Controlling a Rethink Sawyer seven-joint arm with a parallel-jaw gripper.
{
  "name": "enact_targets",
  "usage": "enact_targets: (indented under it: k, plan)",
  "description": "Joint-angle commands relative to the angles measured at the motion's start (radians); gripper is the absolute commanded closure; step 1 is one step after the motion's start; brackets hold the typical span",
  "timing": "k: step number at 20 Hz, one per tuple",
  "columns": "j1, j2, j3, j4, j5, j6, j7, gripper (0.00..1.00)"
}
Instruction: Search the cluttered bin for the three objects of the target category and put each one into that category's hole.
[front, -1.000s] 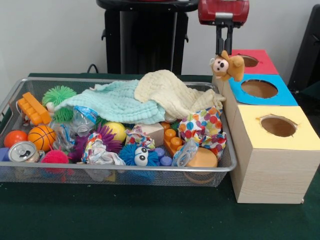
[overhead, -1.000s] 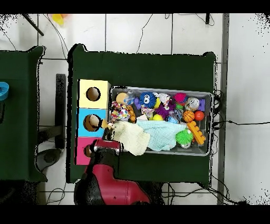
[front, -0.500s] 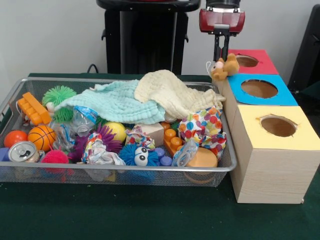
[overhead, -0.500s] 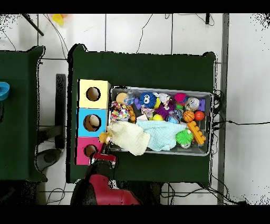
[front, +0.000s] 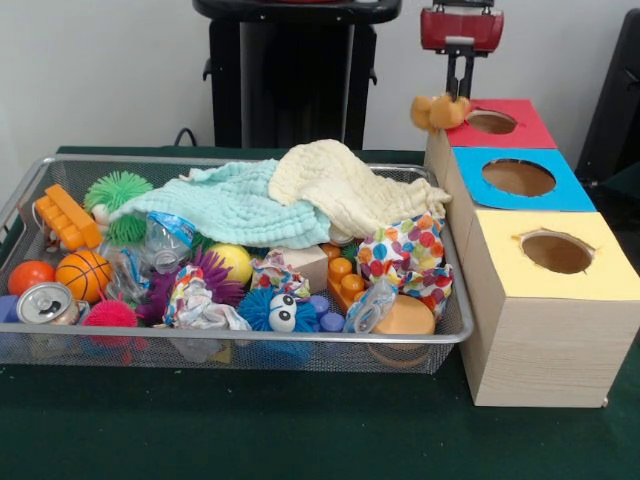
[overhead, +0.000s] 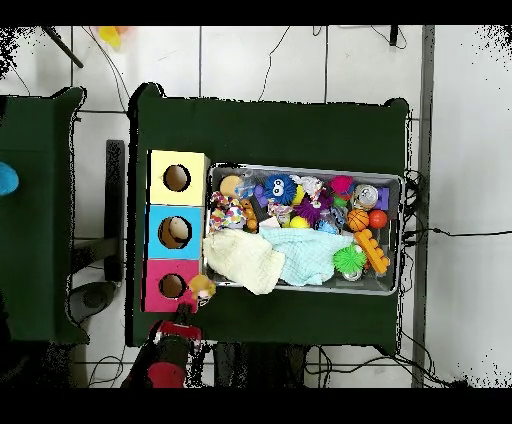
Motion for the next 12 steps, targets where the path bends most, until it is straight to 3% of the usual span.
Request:
enact_targets:
  k: [1, 6, 12]
  plan:
    - [0.031, -0.034, -0.022, 0.008, 0.099, -0.013, 0.261, 1.0]
    - [0.069, -0.075, -0.044, 0.009, 0.145, 0.03, 0.24, 1.0]
    - [0.093, -0.075, -0.055, -0.009, 0.176, 0.042, 0.226, 1.0]
